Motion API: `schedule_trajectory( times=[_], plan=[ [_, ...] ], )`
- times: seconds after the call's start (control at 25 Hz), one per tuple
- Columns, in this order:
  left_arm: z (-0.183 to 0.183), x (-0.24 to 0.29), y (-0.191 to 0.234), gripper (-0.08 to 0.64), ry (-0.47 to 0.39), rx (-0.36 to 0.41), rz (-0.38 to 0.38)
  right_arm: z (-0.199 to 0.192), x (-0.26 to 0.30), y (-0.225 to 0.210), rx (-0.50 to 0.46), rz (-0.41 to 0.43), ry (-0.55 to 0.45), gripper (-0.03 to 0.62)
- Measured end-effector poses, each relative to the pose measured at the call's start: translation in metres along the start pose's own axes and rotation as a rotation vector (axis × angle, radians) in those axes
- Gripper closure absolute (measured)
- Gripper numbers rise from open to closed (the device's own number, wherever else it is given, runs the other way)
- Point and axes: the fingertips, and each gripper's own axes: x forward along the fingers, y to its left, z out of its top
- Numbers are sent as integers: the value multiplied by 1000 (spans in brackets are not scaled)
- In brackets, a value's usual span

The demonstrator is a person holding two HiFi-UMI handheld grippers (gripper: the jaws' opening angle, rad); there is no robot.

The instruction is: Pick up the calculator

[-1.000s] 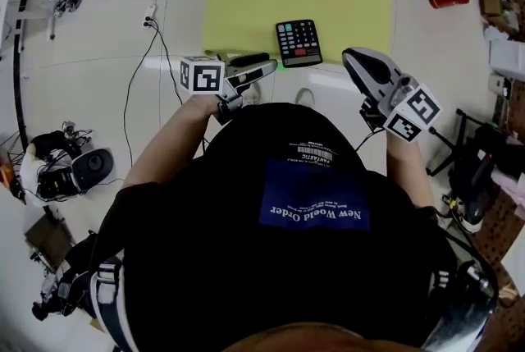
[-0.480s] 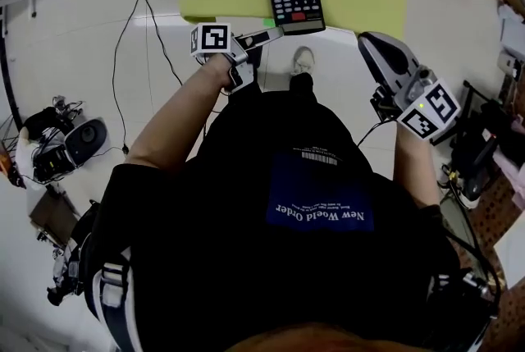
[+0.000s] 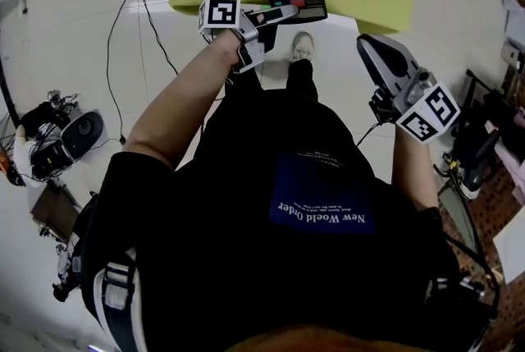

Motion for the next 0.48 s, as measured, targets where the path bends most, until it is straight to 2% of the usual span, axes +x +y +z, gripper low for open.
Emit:
schedule_trajectory(
  times=[0.12, 0.24, 0.28, 0.36, 0.48],
  plan=[
    [-1, 10, 3, 288, 32, -29, -10, -3, 0, -3, 11, 0, 4, 607],
    [-2, 16, -7, 290, 53, -49, -68, -6, 0, -6, 20, 0, 7, 607],
    [-1, 16, -10, 318, 48, -48, -81, -7, 0, -5, 22, 0, 7, 607],
    [4, 10, -11, 424, 14, -49, -77, -8, 3, -3, 23, 1, 6, 607],
    [10, -1, -13, 471, -32, -77, -90, -7, 4, 0, 23, 2, 3, 607]
  ],
)
